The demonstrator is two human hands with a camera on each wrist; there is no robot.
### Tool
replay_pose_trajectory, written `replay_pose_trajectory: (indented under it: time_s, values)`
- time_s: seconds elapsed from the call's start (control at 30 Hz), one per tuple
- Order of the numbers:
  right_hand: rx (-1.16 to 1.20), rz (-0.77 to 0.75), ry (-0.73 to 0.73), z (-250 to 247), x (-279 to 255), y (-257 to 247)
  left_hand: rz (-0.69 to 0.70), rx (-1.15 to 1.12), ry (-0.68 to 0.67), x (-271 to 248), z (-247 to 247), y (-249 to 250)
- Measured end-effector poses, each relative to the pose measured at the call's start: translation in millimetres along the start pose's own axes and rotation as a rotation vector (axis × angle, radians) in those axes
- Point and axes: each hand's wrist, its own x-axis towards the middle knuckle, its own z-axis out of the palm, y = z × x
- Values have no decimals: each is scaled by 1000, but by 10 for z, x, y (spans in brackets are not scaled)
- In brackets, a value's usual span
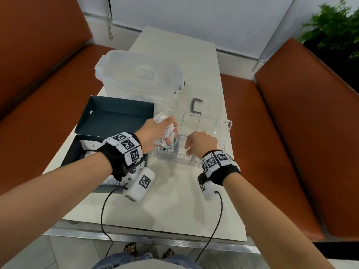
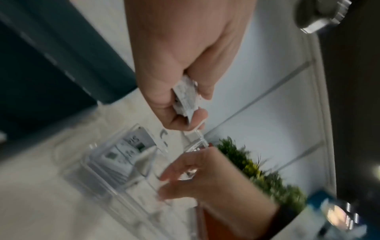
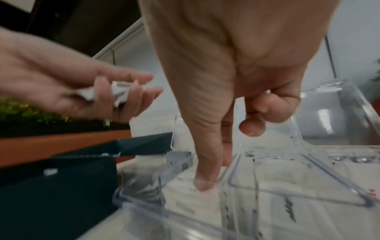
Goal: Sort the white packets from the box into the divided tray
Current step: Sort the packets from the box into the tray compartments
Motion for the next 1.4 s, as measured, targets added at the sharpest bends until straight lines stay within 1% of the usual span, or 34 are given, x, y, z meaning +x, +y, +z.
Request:
replay_pose_trajectory:
  time_s: [0.07, 0.1, 0.2, 0.23, 0.3, 0.33, 0.37, 0.4, 0.43, 0.5, 0.57, 0.7, 0.77, 0.83, 0.9, 0.97, 1.03, 1.13, 1.2, 1.23, 1.3, 1.33, 1.4]
  values:
    - [-36, -31, 25, 46, -26, -33, -161, -176, -18, -37, 51, 52]
    - [-42, -42, 36, 60, -38, -38, -207, -224, -30, -49, 72, 72]
    - [-3, -59, 57, 25, -74, -8, -248, -276, -46, -74, 125, 116]
    - [51, -60, 111, -6, -95, 6, -248, -288, -41, -80, 137, 123]
    - [284, -70, 316, -78, -165, 7, -241, -291, -15, -90, 162, 129]
    - [433, -96, 432, -111, -223, -17, -235, -289, -2, -94, 175, 123]
    - [551, -141, 517, -142, -285, -56, -229, -294, 4, -94, 190, 116]
    - [614, -200, 540, -166, -349, -105, -228, -305, -1, -94, 211, 109]
    - [623, -267, 510, -174, -405, -149, -232, -313, -14, -95, 236, 104]
    - [550, -366, 378, -156, -481, -223, -240, -324, -30, -103, 290, 104]
    - [514, -397, 301, -153, -492, -236, -256, -336, -29, -105, 320, 107]
    - [486, -436, 233, -187, -480, -159, -268, -407, -49, -95, 340, 98]
    - [450, -451, 251, -179, -484, -127, -274, -433, -46, -82, 352, 95]
    - [485, -464, 269, -164, -492, -95, -271, -445, -48, -74, 353, 89]
    - [607, -415, 296, -163, -485, -59, -264, -449, -63, -61, 338, 73]
    - [773, -291, 344, -169, -473, -24, -243, -407, -71, -37, 314, 48]
    - [974, -177, 357, -170, -481, -9, -217, -311, -38, -15, 297, 31]
    - [1317, -41, 288, -196, -501, -15, -159, -155, 7, 2, 252, -10]
    - [1526, 35, 215, -220, -503, -19, -126, -71, -25, -14, 220, -44]
    - [1590, 54, 177, -227, -500, -25, -102, -32, -45, -26, 212, -60]
    - [1627, 49, 111, -233, -498, -45, -42, 22, -62, -40, 204, -86]
    - [1599, 42, 89, -239, -493, -55, -18, 35, -54, -45, 198, -84]
    - [1440, 62, 60, -278, -466, -63, 8, 50, -28, -42, 163, -48]
